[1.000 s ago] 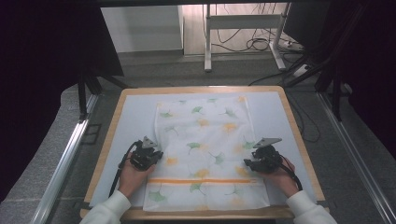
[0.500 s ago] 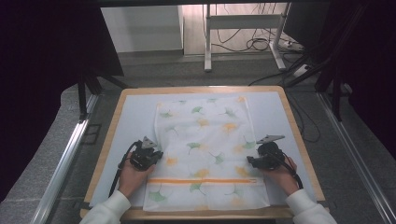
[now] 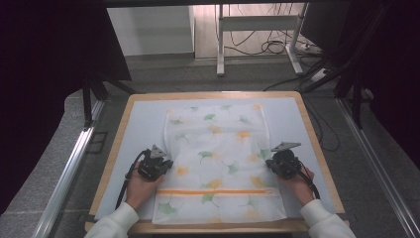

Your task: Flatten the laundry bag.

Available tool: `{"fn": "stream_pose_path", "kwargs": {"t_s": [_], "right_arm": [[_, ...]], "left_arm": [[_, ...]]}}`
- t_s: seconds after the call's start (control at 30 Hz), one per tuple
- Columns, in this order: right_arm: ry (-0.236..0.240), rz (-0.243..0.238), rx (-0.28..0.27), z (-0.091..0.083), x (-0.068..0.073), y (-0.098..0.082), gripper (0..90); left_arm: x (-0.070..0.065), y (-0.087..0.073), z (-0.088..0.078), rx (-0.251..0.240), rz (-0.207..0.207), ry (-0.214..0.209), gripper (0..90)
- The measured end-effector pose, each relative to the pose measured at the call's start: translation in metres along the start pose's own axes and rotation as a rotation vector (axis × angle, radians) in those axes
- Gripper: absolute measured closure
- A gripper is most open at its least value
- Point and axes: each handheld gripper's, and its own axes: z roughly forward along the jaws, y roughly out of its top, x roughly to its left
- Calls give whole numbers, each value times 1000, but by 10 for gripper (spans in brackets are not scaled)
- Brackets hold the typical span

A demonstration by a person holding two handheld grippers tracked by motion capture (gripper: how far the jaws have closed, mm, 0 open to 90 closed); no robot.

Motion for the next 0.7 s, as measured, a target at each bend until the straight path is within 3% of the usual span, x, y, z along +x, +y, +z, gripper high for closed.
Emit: {"fn": "stream_pose_path", "kwargs": {"t_s": [0.27,0.7], "right_arm": [[17,-17,-27,5,1,11,890],[53,-43,-77,33,16,47,890]], "left_arm": [[12,2,-3,-10,-25,21,897],[56,2,-9,-24,-86,90,896]]}}
